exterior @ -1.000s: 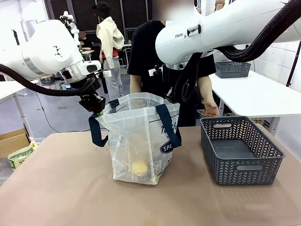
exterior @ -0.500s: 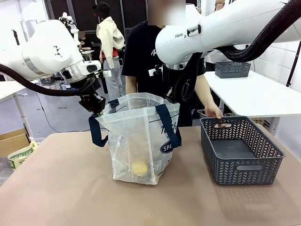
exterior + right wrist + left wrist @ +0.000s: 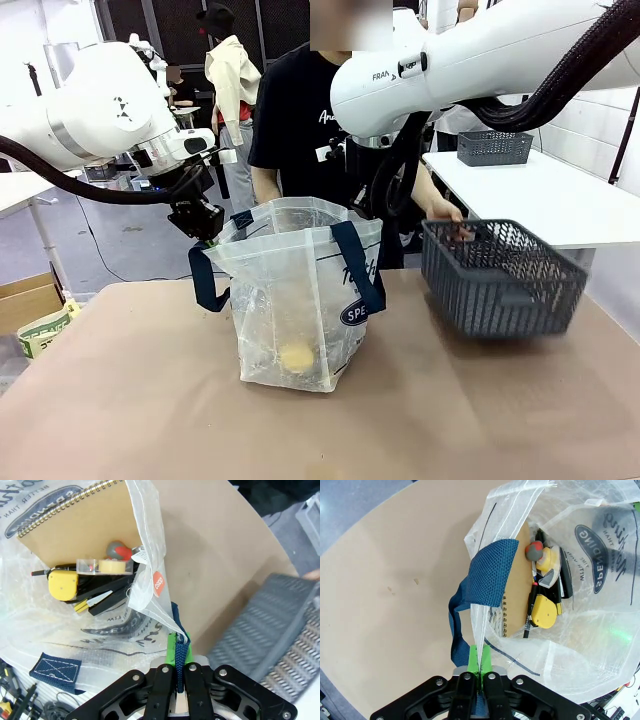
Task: Transfer purchased items from the store into the shopping bag.
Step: Move the Reusable shopping bag to the right side of the table.
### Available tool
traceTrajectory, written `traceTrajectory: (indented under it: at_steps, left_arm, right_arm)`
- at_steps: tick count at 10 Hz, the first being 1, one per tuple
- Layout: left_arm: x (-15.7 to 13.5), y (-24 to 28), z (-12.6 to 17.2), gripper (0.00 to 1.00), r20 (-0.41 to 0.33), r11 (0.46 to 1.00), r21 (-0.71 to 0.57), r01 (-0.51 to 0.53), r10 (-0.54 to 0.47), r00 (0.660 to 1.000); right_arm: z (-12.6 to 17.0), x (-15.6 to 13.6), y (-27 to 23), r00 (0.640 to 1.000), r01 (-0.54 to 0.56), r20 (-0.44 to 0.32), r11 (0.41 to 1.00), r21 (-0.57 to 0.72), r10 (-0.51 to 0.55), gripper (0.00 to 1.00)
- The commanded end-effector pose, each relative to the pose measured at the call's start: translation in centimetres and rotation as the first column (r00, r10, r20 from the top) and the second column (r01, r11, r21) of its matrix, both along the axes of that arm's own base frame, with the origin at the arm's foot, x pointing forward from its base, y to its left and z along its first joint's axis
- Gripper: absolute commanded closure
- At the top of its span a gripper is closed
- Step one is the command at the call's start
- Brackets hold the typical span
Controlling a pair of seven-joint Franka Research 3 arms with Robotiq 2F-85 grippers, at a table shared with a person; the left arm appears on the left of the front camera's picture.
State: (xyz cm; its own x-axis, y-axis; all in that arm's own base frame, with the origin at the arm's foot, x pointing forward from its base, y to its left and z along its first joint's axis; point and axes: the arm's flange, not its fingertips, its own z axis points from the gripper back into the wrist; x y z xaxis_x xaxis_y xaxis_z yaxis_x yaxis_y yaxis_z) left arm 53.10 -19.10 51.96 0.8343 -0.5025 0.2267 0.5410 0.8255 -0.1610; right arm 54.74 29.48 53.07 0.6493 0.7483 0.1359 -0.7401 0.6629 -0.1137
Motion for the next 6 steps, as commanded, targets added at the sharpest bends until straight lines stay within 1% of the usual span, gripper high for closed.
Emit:
traceTrajectory:
  at_steps: [1, 4, 5, 6]
  left_arm:
    - [0.0, 0.2, 0.2, 1.0, 0.004, 1.0, -0.001, -0.004, 0.004, 1.0]
    - [0.0, 0.0, 0.0, 1.0, 0.0, 1.0, 0.0, 0.0, 0.0, 1.0]
    - [0.0, -0.2, 0.1, 1.0, 0.0, 1.0, -0.002, 0.007, -0.007, 1.0]
    - [-0.1, -0.5, 0.4, 1.0, -0.021, 1.0, -0.008, 0.01, -0.01, 1.0]
  right_arm:
    - [-0.1, 0.0, -0.2, 1.0, 0.002, -0.001, 1.0, -0.002, -0.002, 1.0]
    - [0.0, 0.0, 0.0, 1.0, 0.0, 0.0, 1.0, 0.0, 0.0, 1.0]
    - [0.1, 0.0, 0.3, 0.997, 0.052, -0.062, 0.998, 0.031, -0.05, 1.0]
    - [0.5, -0.3, 0.8, 0.985, 0.129, -0.123, 0.99, 0.049, -0.122, 1.0]
